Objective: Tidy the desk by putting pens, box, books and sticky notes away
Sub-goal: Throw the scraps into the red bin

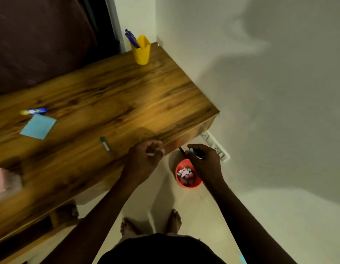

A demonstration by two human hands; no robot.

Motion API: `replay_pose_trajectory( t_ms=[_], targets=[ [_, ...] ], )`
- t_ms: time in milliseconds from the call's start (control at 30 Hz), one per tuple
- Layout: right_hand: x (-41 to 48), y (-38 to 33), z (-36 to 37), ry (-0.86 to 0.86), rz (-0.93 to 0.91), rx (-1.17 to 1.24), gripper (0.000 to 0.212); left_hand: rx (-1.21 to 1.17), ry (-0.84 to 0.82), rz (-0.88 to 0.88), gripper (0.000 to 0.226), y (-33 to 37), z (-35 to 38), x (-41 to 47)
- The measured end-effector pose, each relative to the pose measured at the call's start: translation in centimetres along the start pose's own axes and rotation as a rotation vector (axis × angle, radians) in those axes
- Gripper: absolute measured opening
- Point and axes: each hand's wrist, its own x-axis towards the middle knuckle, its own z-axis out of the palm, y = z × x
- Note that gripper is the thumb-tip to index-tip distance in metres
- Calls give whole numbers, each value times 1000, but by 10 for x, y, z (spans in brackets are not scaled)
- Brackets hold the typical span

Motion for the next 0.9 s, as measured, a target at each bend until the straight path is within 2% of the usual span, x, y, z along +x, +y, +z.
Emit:
replay_pose_trajectory(
  t_ms=[267, 533, 733, 900],
  targets=[
    [22, 77, -31, -2, 143, -123, 27, 60, -119, 23, 21, 11, 65, -8],
    [48, 98, -40, -8, 149, -207, 44, 74, -119, 6, 25, 18, 79, -8],
    [43, 74, -40, 49, 54, -186, 29, 83, -82, -20, 24, 22, 68, -4],
    [27, 15, -26, 51, -86, -25, 15, 68, -39, -32, 19, 23, 51, -3]
  ],
)
